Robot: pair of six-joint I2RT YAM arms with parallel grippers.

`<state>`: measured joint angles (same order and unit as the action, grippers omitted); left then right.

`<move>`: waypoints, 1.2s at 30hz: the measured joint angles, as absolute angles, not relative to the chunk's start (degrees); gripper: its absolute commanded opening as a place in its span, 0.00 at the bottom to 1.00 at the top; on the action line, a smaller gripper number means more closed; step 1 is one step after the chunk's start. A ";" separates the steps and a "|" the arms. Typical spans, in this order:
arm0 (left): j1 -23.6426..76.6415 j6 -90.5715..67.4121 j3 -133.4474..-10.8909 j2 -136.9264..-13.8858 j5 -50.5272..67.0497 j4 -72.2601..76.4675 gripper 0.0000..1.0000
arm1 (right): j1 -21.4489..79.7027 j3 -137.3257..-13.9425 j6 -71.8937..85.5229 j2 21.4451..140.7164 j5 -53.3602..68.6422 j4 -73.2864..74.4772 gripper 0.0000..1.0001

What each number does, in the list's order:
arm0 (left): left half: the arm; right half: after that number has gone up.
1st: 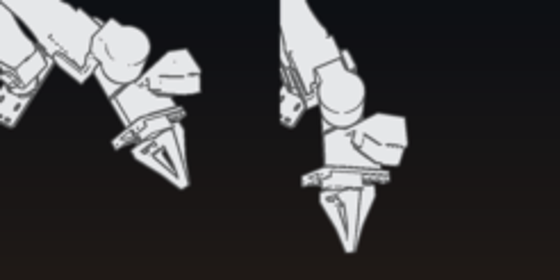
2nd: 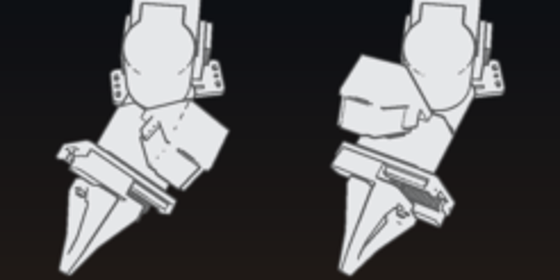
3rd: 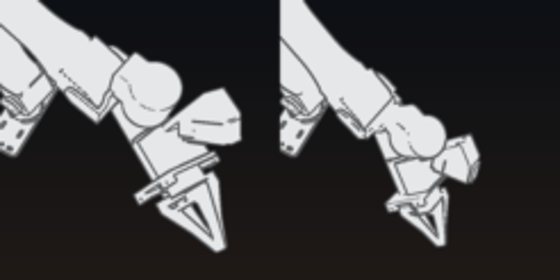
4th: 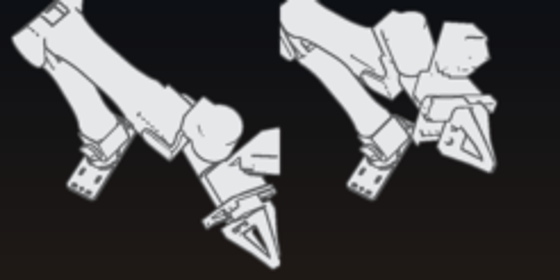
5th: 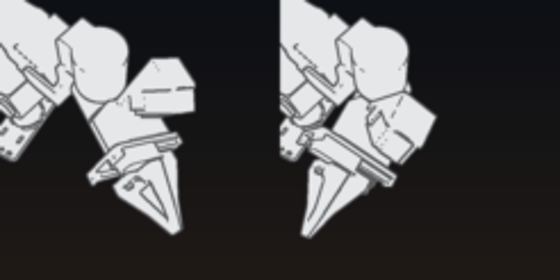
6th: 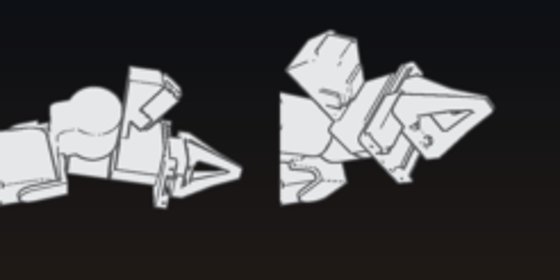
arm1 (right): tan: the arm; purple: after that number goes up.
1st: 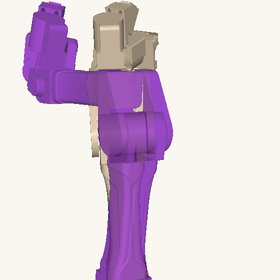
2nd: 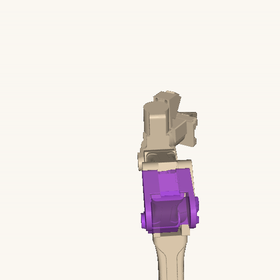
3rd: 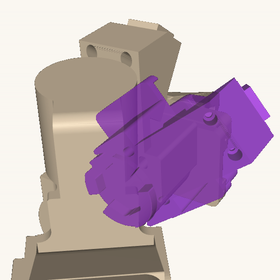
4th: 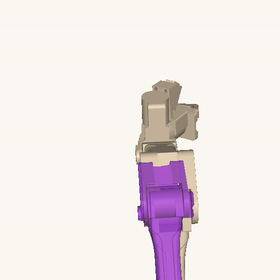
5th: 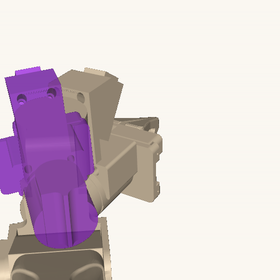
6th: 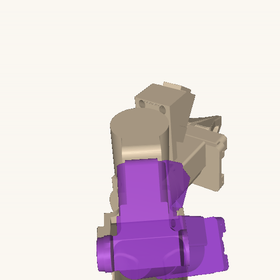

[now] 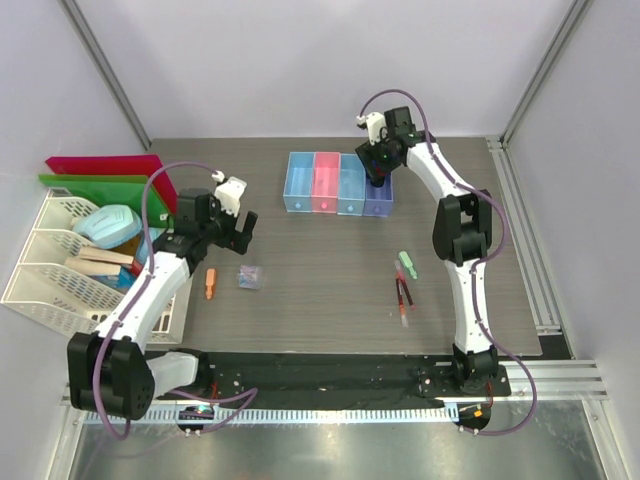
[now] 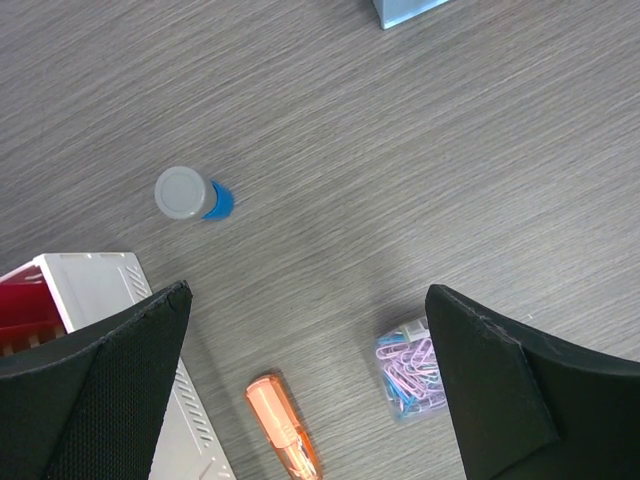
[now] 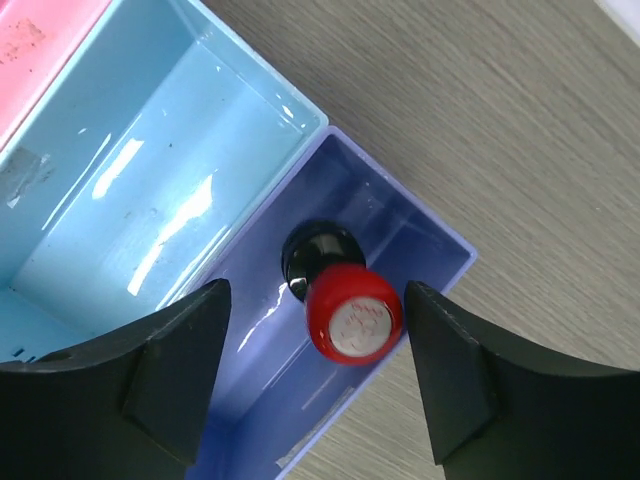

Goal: Sort the stationery into containers
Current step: Place the stationery in the storage box, then pick up the stationery from the center of the board.

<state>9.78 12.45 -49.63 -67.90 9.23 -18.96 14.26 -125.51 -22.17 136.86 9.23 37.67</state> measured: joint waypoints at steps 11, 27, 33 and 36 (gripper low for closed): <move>9.65 12.43 -49.80 -73.82 0.45 -13.47 1.00 | 14.72 -117.54 -22.06 126.54 8.62 37.63 0.85; 5.54 15.97 -58.28 -90.00 0.16 -10.24 0.89 | 14.90 -92.64 -20.67 88.62 12.56 32.84 0.86; 4.03 19.03 -63.29 -94.00 4.43 -11.99 0.81 | 14.90 -86.41 -20.60 85.69 13.17 32.82 0.86; 3.79 20.91 -65.47 -96.23 5.72 -13.93 0.82 | 14.90 -84.27 -20.60 84.55 13.28 33.15 0.86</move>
<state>3.79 20.91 -65.47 -96.23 5.72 -13.93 14.90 -84.27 -20.60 84.55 13.28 33.15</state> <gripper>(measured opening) 0.815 0.864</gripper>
